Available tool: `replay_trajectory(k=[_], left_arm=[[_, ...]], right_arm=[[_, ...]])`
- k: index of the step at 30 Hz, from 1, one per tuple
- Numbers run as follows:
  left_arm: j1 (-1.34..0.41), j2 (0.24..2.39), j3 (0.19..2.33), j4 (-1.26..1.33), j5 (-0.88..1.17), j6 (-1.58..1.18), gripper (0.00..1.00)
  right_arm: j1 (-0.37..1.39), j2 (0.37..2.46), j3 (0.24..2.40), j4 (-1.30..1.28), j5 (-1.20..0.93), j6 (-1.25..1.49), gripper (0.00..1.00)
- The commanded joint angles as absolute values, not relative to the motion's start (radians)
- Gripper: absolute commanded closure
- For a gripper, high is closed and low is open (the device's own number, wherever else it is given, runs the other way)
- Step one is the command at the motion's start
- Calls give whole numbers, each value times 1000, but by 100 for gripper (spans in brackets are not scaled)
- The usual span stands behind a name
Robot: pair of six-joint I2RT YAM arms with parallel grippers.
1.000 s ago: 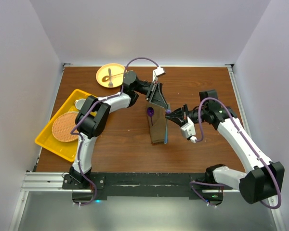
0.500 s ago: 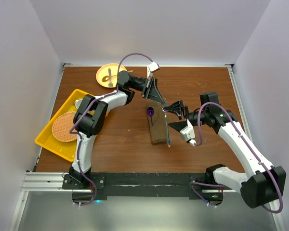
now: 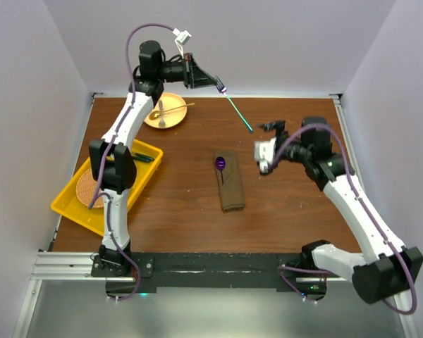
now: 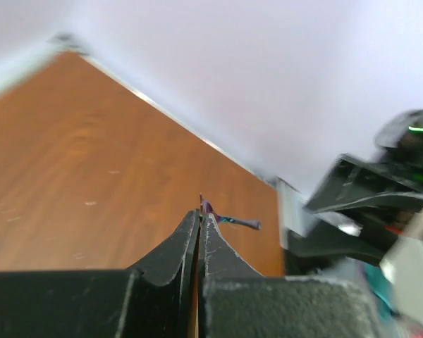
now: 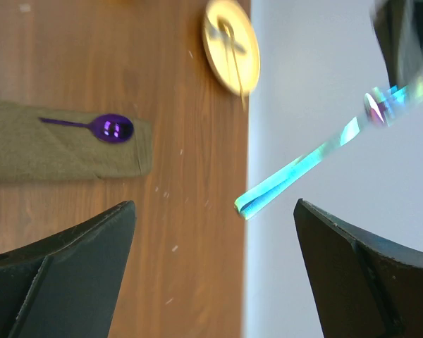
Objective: Fold the napkin into a case and place the utensils inside
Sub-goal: Pass from the left arm to the right
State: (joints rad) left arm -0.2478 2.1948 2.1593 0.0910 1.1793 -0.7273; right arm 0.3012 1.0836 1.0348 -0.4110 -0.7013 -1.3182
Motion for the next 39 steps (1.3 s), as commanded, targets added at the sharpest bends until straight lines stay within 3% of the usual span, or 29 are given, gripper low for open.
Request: replay_trajectory(k=[1, 5, 8, 10, 14, 19, 25, 26, 29, 30, 33, 34, 35, 36, 38, 39], left_arm=[[-249, 2140, 2264, -440, 859, -278, 100], [-252, 2151, 2298, -506, 865, -86, 100], [-244, 2183, 2284, -517, 1070, -20, 100], [-244, 2187, 2254, -461, 1192, -52, 100], [-245, 2158, 2091, -179, 1351, -284, 100], [-261, 2109, 1922, 219, 1387, -503, 100], [-271, 2121, 1919, 293, 1381, -581, 100], [-275, 2128, 1921, 298, 1378, -597, 100], [-278, 2137, 1933, 307, 1353, -611, 100], [-278, 2141, 1956, 272, 1341, -604, 100], [-284, 2163, 2043, 98, 1270, -513, 100], [-285, 2166, 2066, 43, 1249, -444, 100], [-293, 2171, 2086, 2, 1196, -410, 100], [-298, 2171, 2124, -128, 1152, -376, 87], [-301, 2152, 2132, -185, 1038, -321, 79], [-301, 2142, 2123, -211, 997, -315, 69]], right_arm=[[296, 1199, 1234, -420, -427, -746, 2], [273, 1288, 1330, -544, -521, -589, 2], [250, 1395, 1420, -618, -694, -506, 2], [244, 1462, 1504, -643, -785, -433, 2], [244, 1708, 1658, -702, -989, -241, 14], [245, 1809, 1684, -451, -1077, 47, 20], [268, 1855, 1674, -416, -1063, 118, 22], [268, 1862, 1672, -416, -1058, 121, 25], [273, 1888, 1681, -410, -1060, 143, 47], [272, 1893, 1683, -408, -1058, 144, 60], [273, 1893, 1675, -408, -1057, 143, 81], [272, 1887, 1672, -410, -1057, 144, 100], [272, 1885, 1663, -413, -1055, 146, 100], [272, 1878, 1652, -388, -1054, 155, 100], [272, 1855, 1622, -344, -1052, 213, 100], [270, 1847, 1591, -321, -1046, 233, 100]])
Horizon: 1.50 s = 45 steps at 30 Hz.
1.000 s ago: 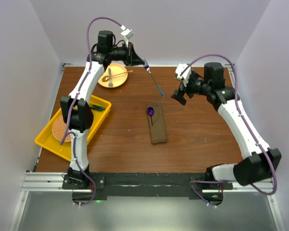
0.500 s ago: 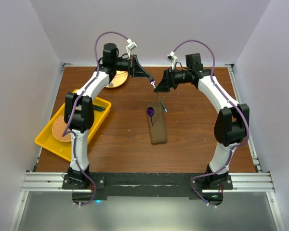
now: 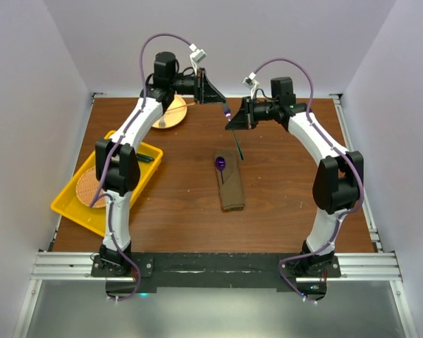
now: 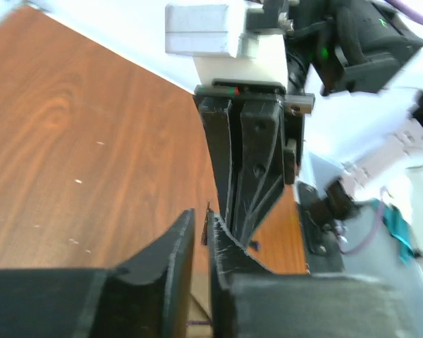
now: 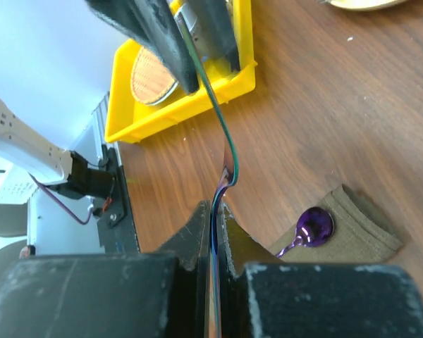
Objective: Fold the napkin into a case and place the utensils inside
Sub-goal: Pass from the left arm to the right, then pass from the right arm to the left
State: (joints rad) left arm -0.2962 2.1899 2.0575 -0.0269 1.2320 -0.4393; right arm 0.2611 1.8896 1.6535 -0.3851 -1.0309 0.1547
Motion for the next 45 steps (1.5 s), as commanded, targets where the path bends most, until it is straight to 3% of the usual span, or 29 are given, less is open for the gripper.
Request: replay_trajectory(k=[1, 4, 5, 6, 11, 13, 17, 22, 36, 45], left_arm=[[-299, 2129, 2114, -221, 950, -299, 63], [-296, 2045, 2013, -161, 803, -314, 29], [-292, 1996, 1978, -131, 732, -334, 8], [-285, 1974, 1894, -24, 747, -359, 2], [-229, 1931, 1668, 434, 1040, -698, 0], [-244, 1948, 1672, 431, 1110, -702, 5], [-244, 1980, 1683, 442, 1138, -712, 36], [-261, 2026, 1720, 417, 1164, -681, 56], [-304, 2129, 1818, 396, 1157, -689, 65], [-322, 2177, 1848, 423, 1173, -722, 82]], right_arm=[[268, 1839, 1576, -284, -1039, 262, 100], [265, 1816, 1516, -198, -1034, 337, 100], [264, 1812, 1494, -183, -1031, 354, 100], [262, 1809, 1482, -139, -1031, 376, 100], [261, 1787, 1367, 53, -1014, 586, 100], [259, 1781, 1338, 130, -1006, 659, 100], [261, 1778, 1276, 248, -1018, 779, 100], [261, 1776, 1264, 307, -1037, 837, 100], [262, 1795, 1264, 377, -1078, 885, 100], [261, 1812, 1289, 368, -1092, 879, 100]])
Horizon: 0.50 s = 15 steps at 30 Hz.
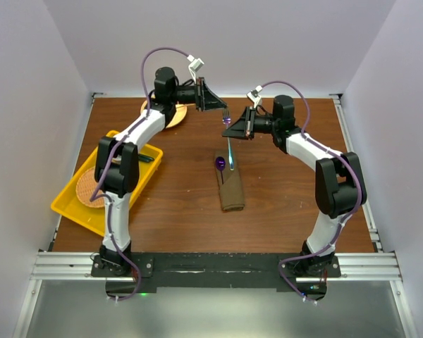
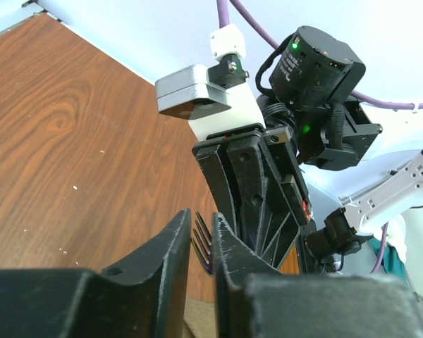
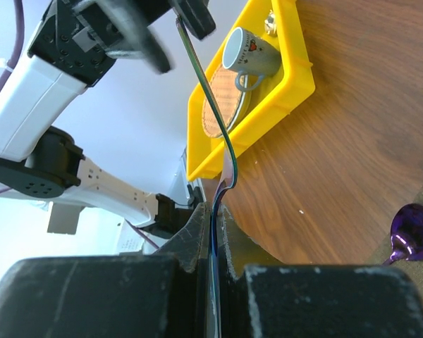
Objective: Fold the napkin into a case and place the utensils inside
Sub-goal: Pass from the right arm to the left
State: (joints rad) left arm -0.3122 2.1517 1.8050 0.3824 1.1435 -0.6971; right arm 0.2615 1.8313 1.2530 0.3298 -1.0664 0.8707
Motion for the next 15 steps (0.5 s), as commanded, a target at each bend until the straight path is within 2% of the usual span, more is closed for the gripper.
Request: replay_trajectory(k=[1, 3, 6, 11, 13, 14, 15], left_arm=[[-322, 2181, 1851, 425, 1173, -724, 85], [-322, 2190, 1855, 434, 1181, -745, 94], [-322, 2200, 1852, 486, 1198, -791, 100], [-321, 2220, 1848, 572, 1219, -866, 100], [-321, 2223, 1835, 604, 1218, -888, 100], [-315, 2229, 1829, 610, 1213, -891, 100], [-311, 2233, 1824, 624, 1207, -893, 100]], right_arm=[[262, 1813, 1290, 368, -1094, 879, 100], [262, 1818, 1296, 367, -1094, 876, 100], [262, 1825, 1302, 359, -1088, 868, 100], [261, 1841, 1313, 350, -1086, 870, 98], [256, 1845, 1327, 300, -1080, 856, 81], [247, 1845, 1331, 270, -1066, 820, 61], [239, 1844, 1338, 244, -1057, 802, 54]])
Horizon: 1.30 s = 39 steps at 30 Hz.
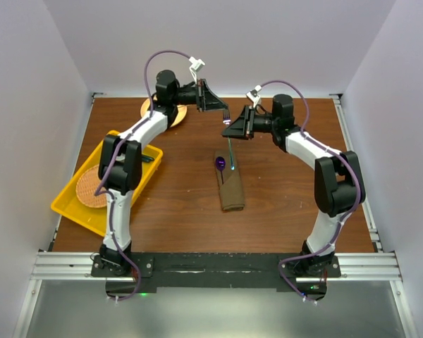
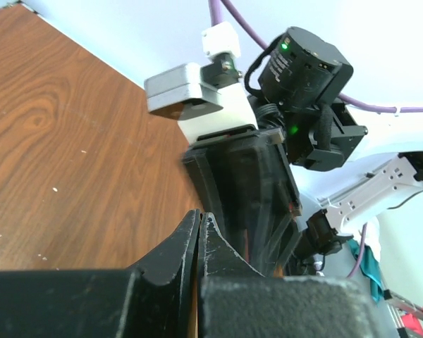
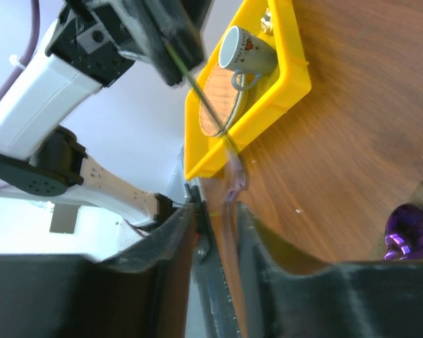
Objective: Fold the napkin into a case and place the utensils inside
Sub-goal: Pass from the right arm to the left, then insert the fork into the folded napkin.
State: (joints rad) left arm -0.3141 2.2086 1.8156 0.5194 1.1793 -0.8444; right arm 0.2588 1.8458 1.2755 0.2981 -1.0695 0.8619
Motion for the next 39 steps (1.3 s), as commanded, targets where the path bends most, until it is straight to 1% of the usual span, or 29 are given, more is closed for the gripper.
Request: replay_trajectory(k=[1, 2, 3, 6, 13, 26, 32, 35, 39], left_arm=[[-310, 2238, 1825, 624, 1207, -891, 100], [-307, 2249, 1828, 624, 1207, -884, 100], [-305, 2256, 1827, 624, 1203, -881, 100], [-302, 2276, 1827, 629, 1192, -856, 100], [-298, 2351, 1862, 629, 1178, -830, 100], [-282, 2491, 1957, 650, 1166, -804, 100], [-282, 2533, 1959, 701, 1189, -839, 100], [-282, 2542, 1936, 768, 1200, -894, 100], [-282, 2542, 1910, 824, 1209, -928, 100]], right_arm=[[230, 1841, 1342, 182, -1043, 779, 48], [209, 1836, 1347, 140, -1017, 725, 38], [198, 1836, 1359, 102, -1008, 698, 31], [157, 1830, 1362, 26, -974, 640, 27], [124, 1827, 1348, -78, -953, 548, 27], [123, 1830, 1325, -91, -956, 531, 29], [123, 1842, 1331, -92, -962, 531, 29], [123, 1851, 1335, -97, -954, 529, 30], [124, 1870, 1338, -110, -934, 520, 35]])
